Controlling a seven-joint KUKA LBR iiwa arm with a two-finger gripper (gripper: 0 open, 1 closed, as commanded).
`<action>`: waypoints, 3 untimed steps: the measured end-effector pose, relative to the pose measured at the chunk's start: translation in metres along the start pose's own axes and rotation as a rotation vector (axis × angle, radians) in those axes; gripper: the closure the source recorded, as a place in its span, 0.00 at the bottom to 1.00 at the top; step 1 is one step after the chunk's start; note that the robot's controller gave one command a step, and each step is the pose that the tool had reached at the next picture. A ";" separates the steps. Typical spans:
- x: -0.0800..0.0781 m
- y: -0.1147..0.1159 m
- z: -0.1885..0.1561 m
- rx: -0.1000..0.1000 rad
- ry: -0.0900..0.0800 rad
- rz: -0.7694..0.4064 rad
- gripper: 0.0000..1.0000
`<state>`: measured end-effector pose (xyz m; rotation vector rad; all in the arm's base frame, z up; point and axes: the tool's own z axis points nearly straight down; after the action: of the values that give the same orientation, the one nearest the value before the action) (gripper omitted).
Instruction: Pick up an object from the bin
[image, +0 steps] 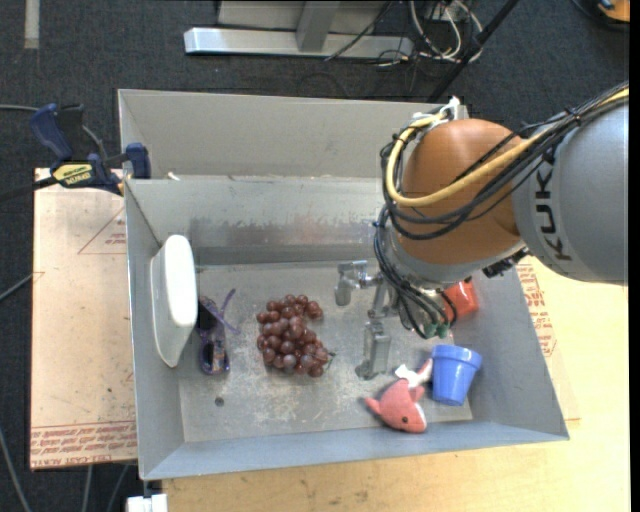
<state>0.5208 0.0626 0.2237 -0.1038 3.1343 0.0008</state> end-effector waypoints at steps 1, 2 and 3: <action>-0.006 0.031 0.049 -0.001 -0.002 -0.040 0.00; -0.020 0.045 0.080 -0.002 0.005 -0.164 0.00; -0.058 0.045 0.147 -0.005 0.000 -0.144 1.00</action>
Offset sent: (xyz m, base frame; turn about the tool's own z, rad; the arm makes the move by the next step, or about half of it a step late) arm 0.0424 0.0558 -0.0990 -0.3285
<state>0.5768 0.1111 0.0769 -0.3285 3.1191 0.0084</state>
